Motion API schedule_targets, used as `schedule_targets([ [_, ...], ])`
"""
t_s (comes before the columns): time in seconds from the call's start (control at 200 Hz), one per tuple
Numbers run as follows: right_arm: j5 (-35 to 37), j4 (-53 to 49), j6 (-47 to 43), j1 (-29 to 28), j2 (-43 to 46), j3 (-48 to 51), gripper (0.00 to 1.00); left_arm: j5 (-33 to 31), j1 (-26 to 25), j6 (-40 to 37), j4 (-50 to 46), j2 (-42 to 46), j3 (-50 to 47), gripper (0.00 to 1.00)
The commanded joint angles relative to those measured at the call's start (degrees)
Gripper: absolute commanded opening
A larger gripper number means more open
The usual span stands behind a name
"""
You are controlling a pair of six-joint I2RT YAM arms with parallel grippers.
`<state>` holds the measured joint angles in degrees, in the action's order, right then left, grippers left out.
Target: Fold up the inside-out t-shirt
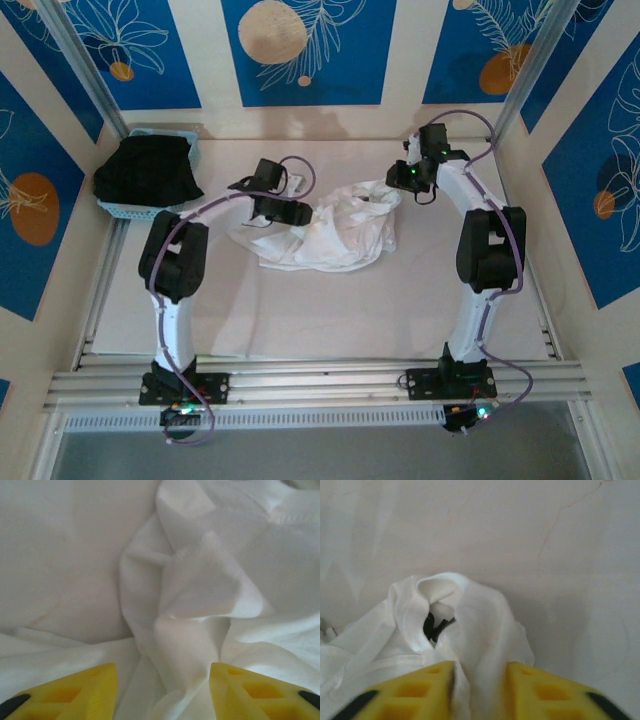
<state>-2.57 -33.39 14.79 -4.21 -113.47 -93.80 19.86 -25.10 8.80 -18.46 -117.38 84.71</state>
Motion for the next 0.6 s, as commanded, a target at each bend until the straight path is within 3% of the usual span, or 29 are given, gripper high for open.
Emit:
schedule_targets([
  [0.0,2.48,-3.31,-0.43,0.98,3.71,1.36,0.48,5.24,-0.47,-1.43,-2.13,-2.34,3.25,0.37],
  [0.1,2.57,-2.44,1.09,2.72,8.47,8.12,0.55,7.58,-0.47,-1.5,-2.64,-3.01,4.02,0.2],
  [0.165,1.85,-1.66,2.05,3.63,11.6,13.04,0.57,7.68,-0.31,-0.96,-2.07,-2.2,3.65,0.0],
  [0.41,-3.58,0.54,4.97,2.61,17.43,26.73,0.57,7.55,1.62,2.68,1.43,3.35,1.43,0.0],
  [0.595,-10.54,3.96,6.6,2.19,12.29,27.24,0.55,7.03,1.81,3.23,1.81,4.7,1.34,0.0],
])
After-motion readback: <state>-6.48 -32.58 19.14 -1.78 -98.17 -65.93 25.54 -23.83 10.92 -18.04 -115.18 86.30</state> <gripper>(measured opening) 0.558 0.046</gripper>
